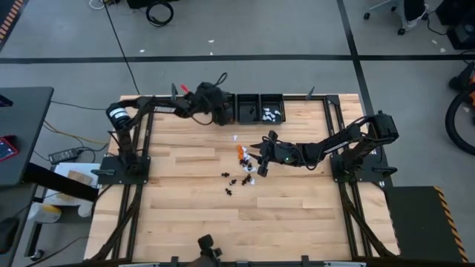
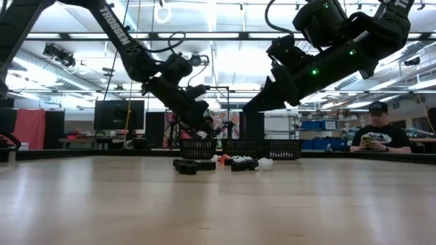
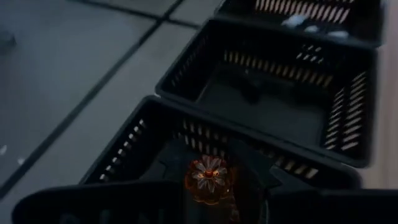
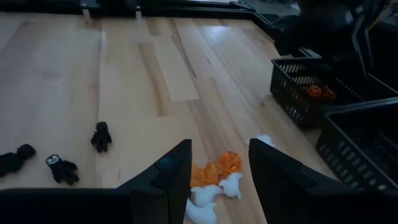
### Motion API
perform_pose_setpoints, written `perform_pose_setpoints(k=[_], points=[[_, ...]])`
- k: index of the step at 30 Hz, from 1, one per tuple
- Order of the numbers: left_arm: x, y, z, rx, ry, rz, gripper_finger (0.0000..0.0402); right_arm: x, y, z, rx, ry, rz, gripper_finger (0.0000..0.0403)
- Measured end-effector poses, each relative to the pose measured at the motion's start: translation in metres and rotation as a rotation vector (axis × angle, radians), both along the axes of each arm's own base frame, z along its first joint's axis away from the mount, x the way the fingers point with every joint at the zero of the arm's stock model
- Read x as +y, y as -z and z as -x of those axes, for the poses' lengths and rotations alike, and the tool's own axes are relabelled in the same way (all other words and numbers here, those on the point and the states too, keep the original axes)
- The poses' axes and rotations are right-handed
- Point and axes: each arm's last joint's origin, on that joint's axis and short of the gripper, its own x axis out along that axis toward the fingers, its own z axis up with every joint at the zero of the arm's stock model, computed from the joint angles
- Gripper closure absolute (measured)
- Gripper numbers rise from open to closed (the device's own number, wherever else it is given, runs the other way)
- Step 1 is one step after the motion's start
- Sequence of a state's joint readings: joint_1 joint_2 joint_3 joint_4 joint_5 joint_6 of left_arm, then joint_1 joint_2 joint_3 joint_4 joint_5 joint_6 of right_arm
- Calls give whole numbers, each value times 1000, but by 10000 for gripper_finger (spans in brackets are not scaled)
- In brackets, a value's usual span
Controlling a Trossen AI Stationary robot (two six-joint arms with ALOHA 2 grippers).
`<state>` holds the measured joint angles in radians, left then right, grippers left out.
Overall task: Sort game pieces by color
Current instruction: Put the orange game piece into the left black basket, then put the black game piece into the center black basket
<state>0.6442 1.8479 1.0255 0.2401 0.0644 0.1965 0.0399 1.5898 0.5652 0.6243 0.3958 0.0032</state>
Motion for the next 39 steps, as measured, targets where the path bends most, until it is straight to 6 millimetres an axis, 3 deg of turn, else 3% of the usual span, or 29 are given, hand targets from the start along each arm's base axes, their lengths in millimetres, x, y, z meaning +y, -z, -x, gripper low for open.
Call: perform_pose_setpoints(k=[7, 16, 21, 26, 29, 33, 39], points=[[12, 2, -15, 91, -8, 81, 323, 0, 0, 0, 3, -1, 2, 238], [13, 2, -16, 103, -40, 120, 238, 0, 1, 1, 15, 0, -1, 238], [6, -9, -17, 115, 7, 69, 220, 0, 2, 1, 22, 1, -3, 238], [-14, -44, -22, 99, 125, -88, 228, 0, 4, 2, 40, 9, -15, 238], [-34, -52, -28, 116, 276, -170, 232, 0, 5, 2, 47, 11, -14, 238], [-66, -36, -33, 183, 487, -192, 233, 0, 6, 3, 61, 12, -13, 238], [-98, -6, -28, 254, 583, -162, 233, -1, 9, 6, 110, 45, 4, 238]])
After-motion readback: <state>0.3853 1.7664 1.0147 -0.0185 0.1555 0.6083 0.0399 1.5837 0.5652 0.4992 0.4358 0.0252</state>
